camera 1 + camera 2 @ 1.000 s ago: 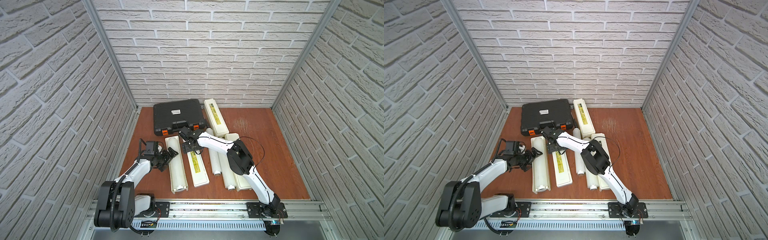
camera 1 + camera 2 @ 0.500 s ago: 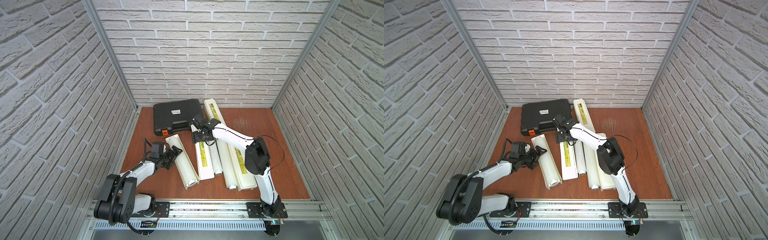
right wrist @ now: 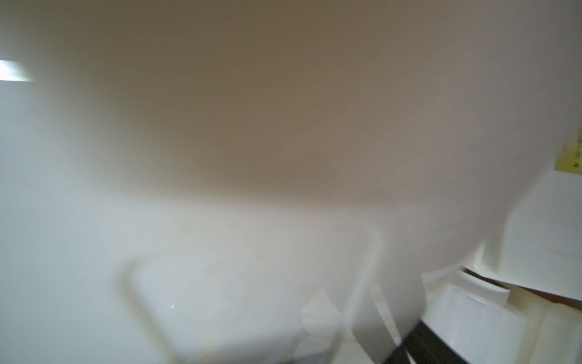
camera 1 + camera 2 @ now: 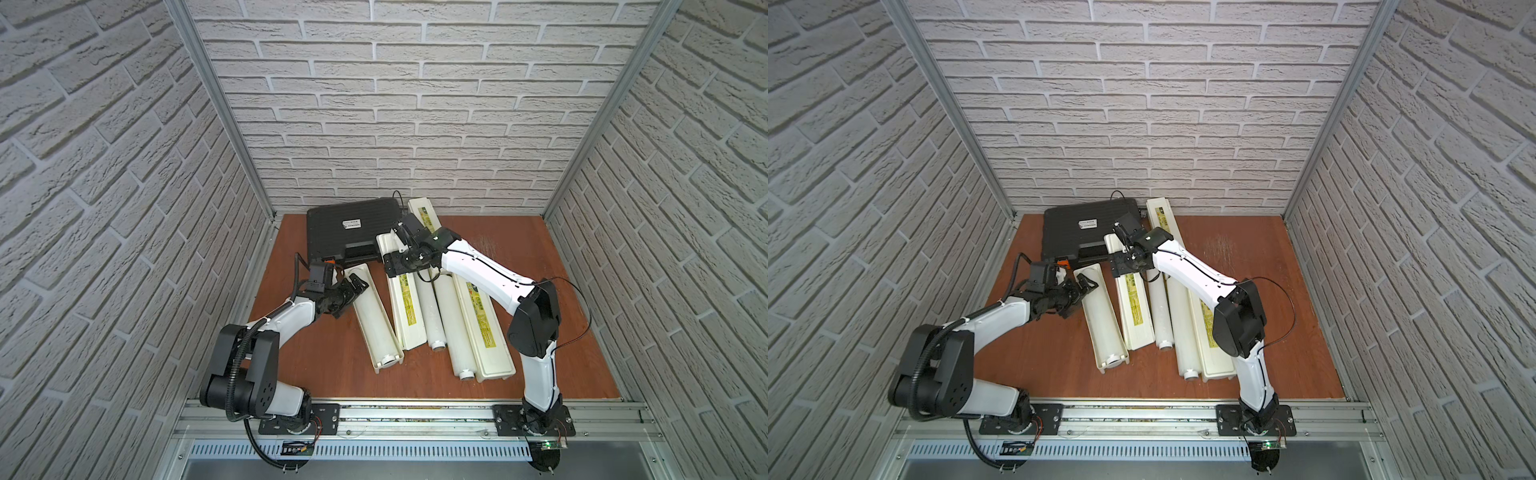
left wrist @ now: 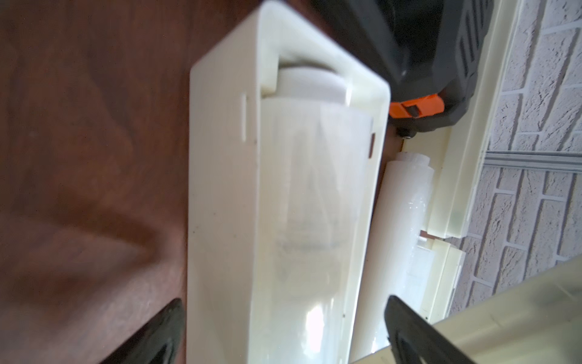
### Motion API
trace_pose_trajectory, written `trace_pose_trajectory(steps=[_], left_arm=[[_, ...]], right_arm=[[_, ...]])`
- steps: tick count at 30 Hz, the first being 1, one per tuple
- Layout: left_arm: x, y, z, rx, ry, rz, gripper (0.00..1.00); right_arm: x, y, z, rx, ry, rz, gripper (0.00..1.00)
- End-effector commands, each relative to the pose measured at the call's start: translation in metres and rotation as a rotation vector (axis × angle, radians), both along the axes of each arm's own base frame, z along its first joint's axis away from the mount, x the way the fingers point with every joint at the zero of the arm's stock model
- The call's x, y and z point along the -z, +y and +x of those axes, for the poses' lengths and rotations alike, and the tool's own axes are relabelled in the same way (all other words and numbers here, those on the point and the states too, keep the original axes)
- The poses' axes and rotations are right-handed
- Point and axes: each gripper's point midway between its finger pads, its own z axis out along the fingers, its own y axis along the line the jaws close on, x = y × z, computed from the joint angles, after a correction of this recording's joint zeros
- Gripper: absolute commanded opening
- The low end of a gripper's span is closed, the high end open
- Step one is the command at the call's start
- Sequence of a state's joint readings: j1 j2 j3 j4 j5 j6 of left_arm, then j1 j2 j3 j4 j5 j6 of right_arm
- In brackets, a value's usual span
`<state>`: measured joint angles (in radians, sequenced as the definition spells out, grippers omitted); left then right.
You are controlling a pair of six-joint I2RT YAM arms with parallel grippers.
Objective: Put plastic wrap rolls into dispensers
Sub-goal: Pick up the lid from the center of the board.
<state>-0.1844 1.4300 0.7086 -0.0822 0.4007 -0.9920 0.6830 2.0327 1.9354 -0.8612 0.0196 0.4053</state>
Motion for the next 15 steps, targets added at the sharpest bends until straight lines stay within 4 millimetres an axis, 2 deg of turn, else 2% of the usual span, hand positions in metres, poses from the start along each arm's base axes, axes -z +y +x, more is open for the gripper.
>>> trace_pose_trajectory(steps=[1, 3, 5, 8, 15], left_arm=[[0.009, 0.007, 0.003, 0.036, 0.011, 0.056, 0.98], [0.012, -0.001, 0.012, 0.064, 0.01, 0.031, 0.98], [0.014, -0.009, 0.02, 0.083, 0.013, 0.015, 0.98], [0.012, -0.02, 0.029, 0.105, 0.003, -0.003, 0.98], [0.001, -0.017, 0.028, 0.145, -0.031, 0.02, 0.98]], right_arm=[[-0.021, -0.002, -0.014, -0.03, 0.011, 0.029, 0.67], [-0.017, -0.006, -0.017, -0.031, 0.024, 0.007, 0.67], [-0.03, -0.011, -0.021, -0.026, 0.009, 0.011, 0.67], [-0.036, -0.017, -0.023, -0.01, 0.006, 0.004, 0.66], [-0.05, -0.037, -0.029, 0.016, -0.018, -0.048, 0.66]])
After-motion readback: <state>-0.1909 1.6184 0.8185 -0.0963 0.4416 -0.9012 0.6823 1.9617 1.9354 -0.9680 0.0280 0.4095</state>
